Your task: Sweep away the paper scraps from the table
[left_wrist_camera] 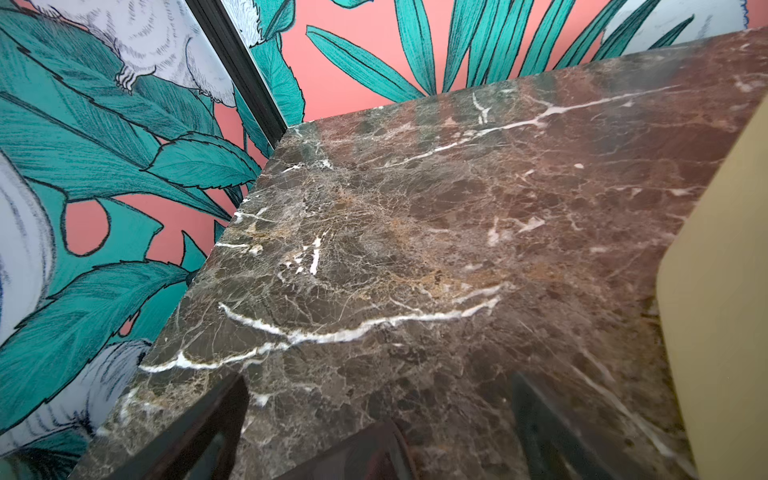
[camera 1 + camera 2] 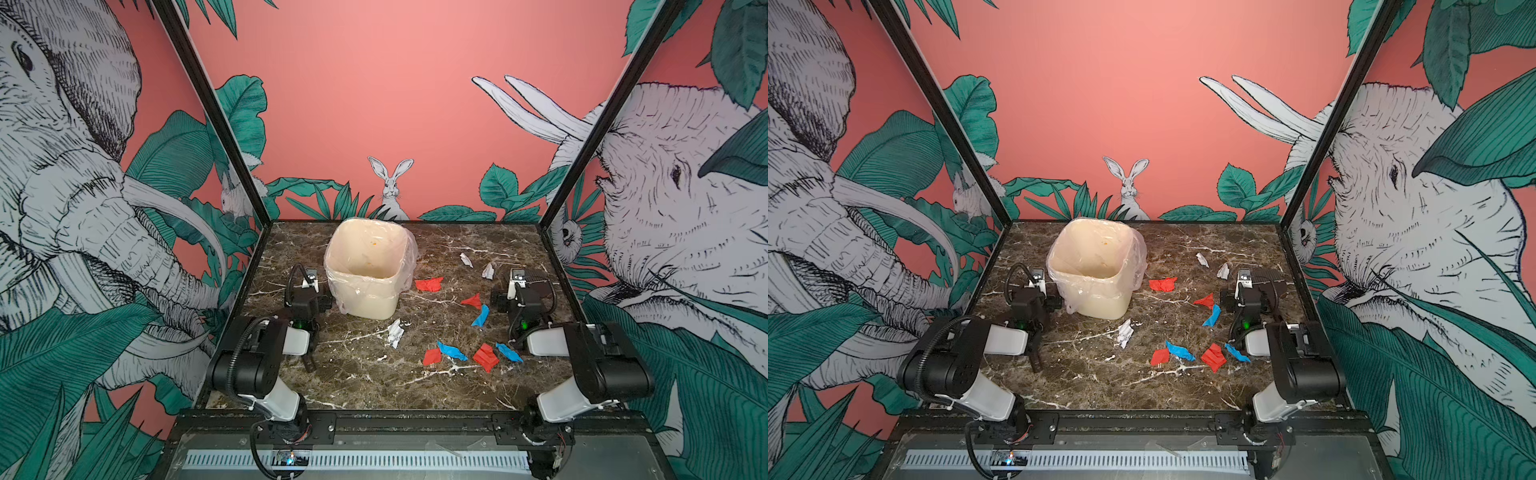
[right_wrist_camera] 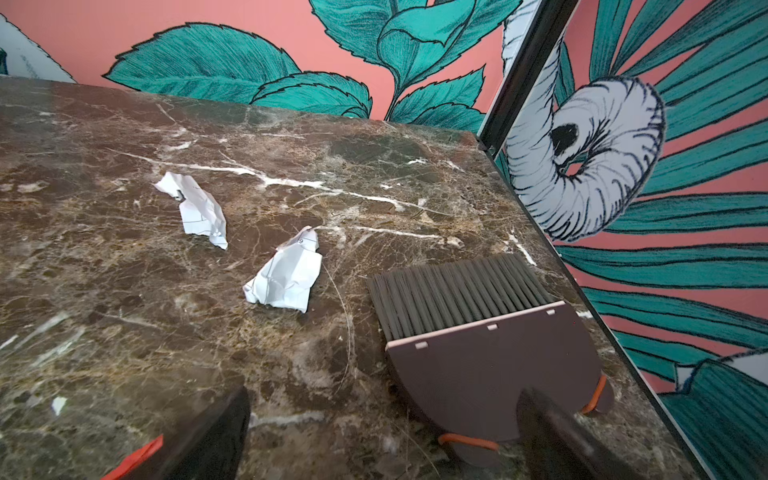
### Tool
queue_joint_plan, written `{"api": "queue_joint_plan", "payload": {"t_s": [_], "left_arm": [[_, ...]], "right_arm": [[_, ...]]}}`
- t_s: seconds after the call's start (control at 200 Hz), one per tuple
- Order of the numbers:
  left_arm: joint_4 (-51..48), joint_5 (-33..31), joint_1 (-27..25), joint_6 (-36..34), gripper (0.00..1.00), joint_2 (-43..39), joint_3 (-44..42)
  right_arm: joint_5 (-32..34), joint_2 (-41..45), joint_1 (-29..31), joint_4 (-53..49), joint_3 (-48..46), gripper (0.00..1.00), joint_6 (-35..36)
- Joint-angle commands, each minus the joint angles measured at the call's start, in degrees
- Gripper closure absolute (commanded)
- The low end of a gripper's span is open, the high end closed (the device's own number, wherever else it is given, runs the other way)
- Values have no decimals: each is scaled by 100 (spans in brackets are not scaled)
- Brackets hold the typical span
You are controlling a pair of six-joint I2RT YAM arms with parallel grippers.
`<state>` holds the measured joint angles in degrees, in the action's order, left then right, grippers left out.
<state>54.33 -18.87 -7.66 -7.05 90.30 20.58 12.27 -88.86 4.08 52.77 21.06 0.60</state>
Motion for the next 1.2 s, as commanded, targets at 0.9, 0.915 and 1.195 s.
{"api": "queue_joint_plan", "payload": {"t_s": [0.9,0.915,1.195], "left_arm": [[8,20,54,81,0,-102,104],[8,24,54,81,0,-102,104],[-21,-126,55,120,0,-241,79]], "right_arm": [[-197,9,-118,-14,114,1,-88],[-199,9,-118,-13,116,1,-87],[-241,204,-136,-345,204,1,-82]]}}
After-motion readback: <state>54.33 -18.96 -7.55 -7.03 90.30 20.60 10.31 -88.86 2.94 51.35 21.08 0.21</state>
